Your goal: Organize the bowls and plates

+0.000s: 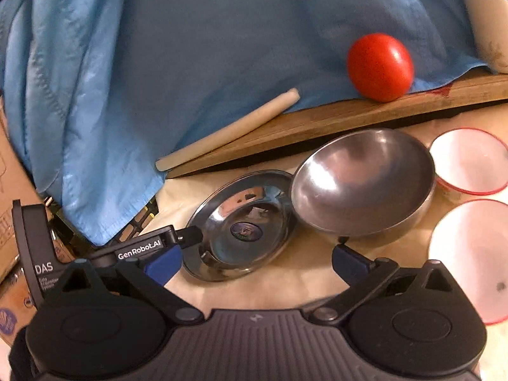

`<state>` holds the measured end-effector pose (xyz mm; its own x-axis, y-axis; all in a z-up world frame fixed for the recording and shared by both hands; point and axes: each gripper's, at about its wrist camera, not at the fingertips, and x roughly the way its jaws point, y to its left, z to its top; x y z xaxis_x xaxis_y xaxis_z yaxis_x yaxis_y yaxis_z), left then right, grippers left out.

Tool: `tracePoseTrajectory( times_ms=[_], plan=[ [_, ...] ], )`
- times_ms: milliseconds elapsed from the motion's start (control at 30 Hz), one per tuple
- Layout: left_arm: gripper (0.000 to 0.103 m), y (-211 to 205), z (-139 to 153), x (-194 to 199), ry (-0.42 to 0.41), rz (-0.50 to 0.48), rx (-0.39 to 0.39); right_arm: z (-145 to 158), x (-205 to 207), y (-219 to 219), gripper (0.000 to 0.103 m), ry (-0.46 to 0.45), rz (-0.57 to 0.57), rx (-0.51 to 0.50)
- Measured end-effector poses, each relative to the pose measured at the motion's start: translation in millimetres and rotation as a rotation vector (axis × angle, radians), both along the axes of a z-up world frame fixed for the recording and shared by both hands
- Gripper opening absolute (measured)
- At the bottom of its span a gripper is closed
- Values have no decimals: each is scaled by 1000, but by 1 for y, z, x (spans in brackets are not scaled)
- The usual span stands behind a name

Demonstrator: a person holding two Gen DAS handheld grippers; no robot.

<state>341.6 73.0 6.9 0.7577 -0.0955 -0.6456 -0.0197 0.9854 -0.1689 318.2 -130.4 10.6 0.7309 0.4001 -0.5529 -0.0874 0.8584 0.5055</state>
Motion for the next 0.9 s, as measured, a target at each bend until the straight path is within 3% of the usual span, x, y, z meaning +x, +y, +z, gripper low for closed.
tracePoseTrajectory(
  times_ms=[133, 300, 633, 700, 767, 900],
  plan=[
    [102, 0, -1, 10, -3, -11, -16, -9, 15, 1, 102, 72, 7, 75],
    [97, 5, -3, 15, -7, 1, -51, -14, 23, 1, 102, 76, -27, 98],
    [63, 9, -6, 17, -16, -6, -81, -23, 34, 3, 65, 99, -4, 91],
    [47, 8, -7, 18, -9, -13, -82, -25, 35, 4, 55, 103, -1, 81],
    [41, 8, -8, 19, -1, -15, -83, -26, 36, 6, 45, 103, -5, 63],
    [30, 8, -9, 19, 0, -25, -99, -28, 36, 8, 35, 97, -9, 40]
  ],
)
